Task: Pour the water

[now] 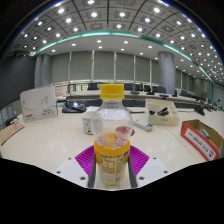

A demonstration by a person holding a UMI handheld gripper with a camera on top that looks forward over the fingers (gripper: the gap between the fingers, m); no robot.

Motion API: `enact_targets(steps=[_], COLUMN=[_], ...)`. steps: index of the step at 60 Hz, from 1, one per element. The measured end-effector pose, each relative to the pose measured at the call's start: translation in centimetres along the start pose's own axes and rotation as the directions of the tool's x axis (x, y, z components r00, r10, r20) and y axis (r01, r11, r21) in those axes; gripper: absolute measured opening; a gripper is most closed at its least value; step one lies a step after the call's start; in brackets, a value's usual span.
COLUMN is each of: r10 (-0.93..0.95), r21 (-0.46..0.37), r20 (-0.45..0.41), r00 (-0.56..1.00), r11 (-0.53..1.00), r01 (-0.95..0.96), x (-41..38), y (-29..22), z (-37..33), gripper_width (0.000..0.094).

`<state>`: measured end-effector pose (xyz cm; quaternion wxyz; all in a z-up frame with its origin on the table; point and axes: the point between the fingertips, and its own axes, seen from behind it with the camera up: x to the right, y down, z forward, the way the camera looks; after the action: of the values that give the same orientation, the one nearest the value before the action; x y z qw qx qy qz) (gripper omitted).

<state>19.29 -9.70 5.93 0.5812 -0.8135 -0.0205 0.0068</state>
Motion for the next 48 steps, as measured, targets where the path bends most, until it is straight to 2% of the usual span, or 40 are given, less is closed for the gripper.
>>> enact_targets(steps=[8, 17, 28, 33, 40, 48], r10=[-0.022, -0.113, -0.389, -0.561, -0.797, -0.929], r21=[-0.015, -0.012, -0.059, -0.09, -0.178, -0.254], r20=[-0.038, -0.107, -0.249, -0.301, -0.35, -0.337], r00=[0.999, 0.988, 0.887, 0.771, 0.492, 0.152], r11=[1.0, 0.994, 0.92, 0.822, 0.572, 0.245], r01=[0.021, 0.112, 0.387, 0.563, 0.801, 0.936], x=[0.3, 1.8, 5.4, 6.7, 7.5, 6.9], y=[-1.0, -5.3, -11.9, -15.0, -17.8, -19.2], z=[0.5, 1.6, 6.3, 9.3, 12.7, 16.2], gripper_width=[0.0402, 0.0404, 0.0403, 0.0403, 0.0402, 0.04])
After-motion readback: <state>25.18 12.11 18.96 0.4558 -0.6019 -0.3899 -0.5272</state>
